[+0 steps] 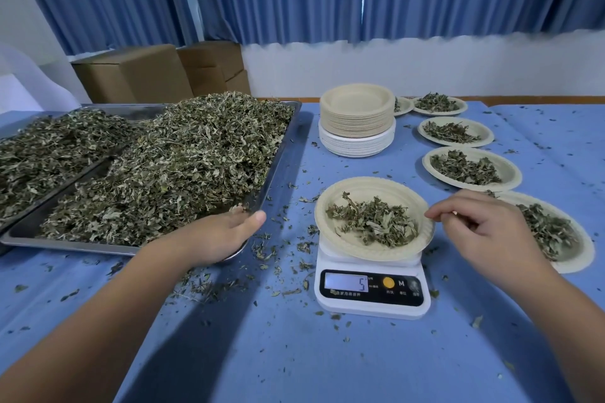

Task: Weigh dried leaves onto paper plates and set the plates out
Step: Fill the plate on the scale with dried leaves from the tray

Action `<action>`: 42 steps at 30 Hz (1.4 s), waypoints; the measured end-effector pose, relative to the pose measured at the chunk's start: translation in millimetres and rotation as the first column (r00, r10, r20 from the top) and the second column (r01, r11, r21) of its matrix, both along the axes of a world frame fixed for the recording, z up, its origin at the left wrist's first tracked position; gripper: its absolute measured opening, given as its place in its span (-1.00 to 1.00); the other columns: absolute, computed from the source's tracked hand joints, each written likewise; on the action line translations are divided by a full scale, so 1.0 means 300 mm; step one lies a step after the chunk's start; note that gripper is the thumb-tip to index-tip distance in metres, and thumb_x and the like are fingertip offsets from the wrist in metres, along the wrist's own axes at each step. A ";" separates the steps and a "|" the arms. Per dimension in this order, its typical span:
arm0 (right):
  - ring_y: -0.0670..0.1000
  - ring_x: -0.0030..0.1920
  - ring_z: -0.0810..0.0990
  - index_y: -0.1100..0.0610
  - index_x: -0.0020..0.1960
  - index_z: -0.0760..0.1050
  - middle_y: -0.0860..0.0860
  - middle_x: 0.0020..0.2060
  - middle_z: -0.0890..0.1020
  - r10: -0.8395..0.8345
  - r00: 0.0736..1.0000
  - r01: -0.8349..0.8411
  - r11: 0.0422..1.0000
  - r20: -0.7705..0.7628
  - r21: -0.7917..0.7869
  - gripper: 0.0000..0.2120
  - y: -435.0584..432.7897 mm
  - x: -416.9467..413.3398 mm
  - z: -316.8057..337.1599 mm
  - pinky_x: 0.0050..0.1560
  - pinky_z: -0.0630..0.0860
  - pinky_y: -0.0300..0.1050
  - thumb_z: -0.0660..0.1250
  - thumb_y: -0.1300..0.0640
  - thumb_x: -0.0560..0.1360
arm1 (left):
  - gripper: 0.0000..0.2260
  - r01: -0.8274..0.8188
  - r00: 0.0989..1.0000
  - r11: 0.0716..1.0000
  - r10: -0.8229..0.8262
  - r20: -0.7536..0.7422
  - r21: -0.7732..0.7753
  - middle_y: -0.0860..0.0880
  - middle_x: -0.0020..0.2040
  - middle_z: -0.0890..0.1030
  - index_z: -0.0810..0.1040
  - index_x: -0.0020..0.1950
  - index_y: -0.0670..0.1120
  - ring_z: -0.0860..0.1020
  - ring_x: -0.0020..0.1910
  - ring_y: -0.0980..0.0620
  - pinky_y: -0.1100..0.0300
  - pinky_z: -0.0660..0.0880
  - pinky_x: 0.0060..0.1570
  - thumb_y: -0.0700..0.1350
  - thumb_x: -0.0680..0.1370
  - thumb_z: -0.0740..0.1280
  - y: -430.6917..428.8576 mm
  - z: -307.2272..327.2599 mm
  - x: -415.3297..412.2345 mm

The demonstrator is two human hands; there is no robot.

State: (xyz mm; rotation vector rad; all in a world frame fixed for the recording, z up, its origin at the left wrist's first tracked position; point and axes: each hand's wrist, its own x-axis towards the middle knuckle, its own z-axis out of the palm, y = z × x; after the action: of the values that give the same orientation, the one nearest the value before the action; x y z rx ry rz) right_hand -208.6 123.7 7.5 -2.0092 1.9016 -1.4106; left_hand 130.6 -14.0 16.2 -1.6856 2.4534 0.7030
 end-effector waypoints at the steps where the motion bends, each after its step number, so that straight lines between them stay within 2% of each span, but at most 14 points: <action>1: -0.02 -0.30 0.49 0.05 -0.23 0.65 -0.05 -0.27 0.63 0.002 1.000 -0.002 1.000 -0.004 0.000 -0.69 0.000 0.000 0.000 -0.30 0.31 -0.48 0.32 0.43 0.43 | -0.21 0.023 0.999 1.000 -0.022 0.027 -0.020 0.05 0.59 0.03 0.08 0.59 0.04 0.07 0.55 0.05 0.11 0.00 0.47 0.42 0.46 -0.14 0.008 0.000 0.005; 3: -0.02 -0.27 0.51 -0.02 -0.23 0.62 -0.04 -0.28 0.62 0.005 1.000 -0.005 1.000 -0.008 -0.003 -0.64 0.000 -0.001 0.000 -0.27 0.32 -0.48 0.31 0.43 0.43 | -0.26 0.051 0.998 0.996 -0.048 0.043 -0.067 0.04 0.53 0.27 0.24 0.54 0.06 0.31 0.45 0.01 0.11 0.20 0.43 0.42 0.47 -0.09 0.032 0.001 0.016; 5: -0.02 -0.26 0.51 -0.06 -0.23 0.60 -0.03 -0.28 0.63 0.009 1.000 -0.009 1.000 -0.008 -0.003 -0.62 -0.002 0.001 0.000 -0.25 0.33 -0.46 0.31 0.43 0.43 | -0.32 0.067 0.997 0.990 -0.063 0.037 -0.123 0.05 0.28 0.51 0.44 0.34 0.06 0.51 0.17 0.04 0.04 0.42 0.24 0.43 0.45 -0.09 0.062 0.000 0.028; 8: -0.02 -0.26 0.52 -0.05 -0.23 0.61 -0.04 -0.27 0.63 0.012 1.000 -0.012 1.000 -0.009 -0.006 -0.62 -0.002 0.003 -0.002 -0.25 0.35 -0.45 0.31 0.43 0.44 | -0.49 0.093 0.992 0.960 -0.066 0.110 -0.265 0.02 -0.07 0.51 0.45 -0.04 0.01 0.52 -0.14 0.06 0.03 0.48 -0.03 0.36 0.52 -0.08 0.092 -0.015 0.038; 10: -0.01 -0.25 0.52 -0.01 -0.23 0.63 -0.04 -0.27 0.63 0.013 1.000 -0.013 1.000 -0.005 -0.005 -0.64 0.001 0.002 -0.002 -0.26 0.35 -0.46 0.31 0.44 0.44 | -0.59 0.106 0.987 0.926 -0.055 0.149 -0.361 0.06 -0.17 0.43 0.36 -0.16 0.03 0.46 -0.23 0.10 0.08 0.43 -0.17 0.30 0.58 -0.06 0.109 -0.026 0.038; 14: -0.01 -0.27 0.52 0.01 -0.23 0.64 -0.03 -0.27 0.64 0.007 1.000 -0.007 1.000 0.011 -0.007 -0.67 0.003 0.003 -0.001 -0.28 0.33 -0.46 0.31 0.43 0.43 | -0.61 0.108 0.989 0.882 -0.049 0.140 -0.459 0.07 -0.20 0.39 0.33 -0.20 0.04 0.41 -0.27 0.14 0.11 0.38 -0.24 0.25 0.60 -0.09 0.130 -0.041 0.042; 18: 0.00 -0.27 0.52 -0.01 -0.23 0.63 -0.05 -0.26 0.64 0.011 1.000 -0.011 1.000 0.029 0.001 -0.66 0.007 0.004 0.000 -0.30 0.33 -0.46 0.31 0.42 0.43 | -0.61 0.051 0.998 0.897 -0.061 -0.009 -0.440 0.06 -0.23 0.41 0.33 -0.23 0.06 0.40 -0.29 0.14 0.11 0.33 -0.28 0.28 0.55 -0.09 0.125 -0.039 0.053; 23: -0.01 -0.25 0.54 -0.03 -0.24 0.61 -0.05 -0.25 0.64 0.014 1.000 -0.014 1.000 0.023 0.005 -0.64 0.005 0.006 0.001 -0.27 0.36 -0.44 0.31 0.42 0.43 | -0.60 -0.011 0.985 0.904 -0.063 -0.161 -0.427 0.01 -0.39 0.40 0.41 -0.26 -0.06 0.34 -0.45 0.09 0.15 0.25 -0.39 0.19 0.61 0.11 0.087 -0.041 0.064; 25: -0.01 -0.26 0.53 -0.01 -0.24 0.62 -0.04 -0.26 0.64 0.011 1.000 -0.011 1.000 0.014 0.007 -0.66 0.004 0.007 0.002 -0.28 0.35 -0.44 0.31 0.43 0.43 | -0.59 -0.021 0.981 0.907 -0.061 -0.182 -0.420 -0.01 -0.45 0.42 0.47 -0.25 -0.13 0.32 -0.53 0.14 0.28 0.21 -0.47 0.16 0.61 0.16 0.061 -0.037 0.069; 29: -0.01 -0.25 0.53 -0.02 -0.23 0.62 -0.04 -0.26 0.64 0.012 1.000 -0.012 1.000 0.006 0.013 -0.66 0.004 0.007 0.003 -0.28 0.36 -0.42 0.31 0.42 0.43 | -0.59 -0.056 0.981 0.923 -0.020 -0.193 -0.380 -0.02 -0.48 0.49 0.53 -0.27 -0.15 0.34 -0.58 0.16 0.33 0.28 -0.54 0.12 0.60 0.23 0.012 -0.024 0.069; 33: -0.02 -0.27 0.52 0.02 -0.23 0.64 -0.06 -0.27 0.64 0.007 1.000 -0.007 1.000 0.025 0.001 -0.67 0.003 0.010 0.002 -0.30 0.32 -0.48 0.31 0.43 0.43 | -0.64 -0.105 0.980 0.939 0.043 -0.192 -0.327 -0.04 -0.47 0.55 0.55 -0.28 -0.08 0.39 -0.60 0.14 0.31 0.27 -0.60 0.10 0.61 0.23 -0.025 0.009 0.060; 35: -0.02 -0.26 0.52 0.04 -0.23 0.64 -0.06 -0.26 0.64 -0.001 0.999 0.001 1.000 0.033 0.002 -0.68 0.002 0.010 0.001 -0.30 0.32 -0.48 0.32 0.43 0.43 | -0.64 -0.133 0.972 0.921 0.049 -0.231 -0.365 -0.01 -0.51 0.50 0.48 -0.32 -0.05 0.37 -0.61 0.11 0.27 0.28 -0.59 0.09 0.61 0.22 -0.035 0.040 0.041; 38: -0.04 -0.27 0.52 0.06 -0.23 0.65 -0.06 -0.27 0.64 -0.011 0.999 0.011 1.000 0.048 0.003 -0.70 0.002 0.009 0.002 -0.32 0.32 -0.49 0.32 0.43 0.43 | -0.61 -0.159 0.951 0.870 0.007 -0.310 -0.467 0.05 -0.60 0.35 0.44 -0.33 -0.11 0.25 -0.68 0.17 0.37 0.18 -0.64 0.08 0.62 0.22 -0.039 0.098 -0.030; 42: -0.01 -0.24 0.53 0.05 -0.23 0.65 -0.05 -0.27 0.64 -0.012 0.999 0.012 1.000 0.039 0.006 -0.70 0.002 0.008 0.004 -0.29 0.34 -0.47 0.32 0.42 0.43 | -0.59 -0.107 0.918 0.844 -0.120 -0.379 -0.526 0.04 -0.59 0.42 0.41 -0.37 -0.12 0.35 -0.64 0.21 0.38 0.26 -0.60 0.05 0.62 0.21 -0.015 0.167 -0.185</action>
State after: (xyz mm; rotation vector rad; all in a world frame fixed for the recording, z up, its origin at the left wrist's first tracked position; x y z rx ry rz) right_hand -206.3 124.4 8.6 -1.9563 1.9033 -1.4348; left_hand 75.2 -18.6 66.4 -1.8461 3.1846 0.3971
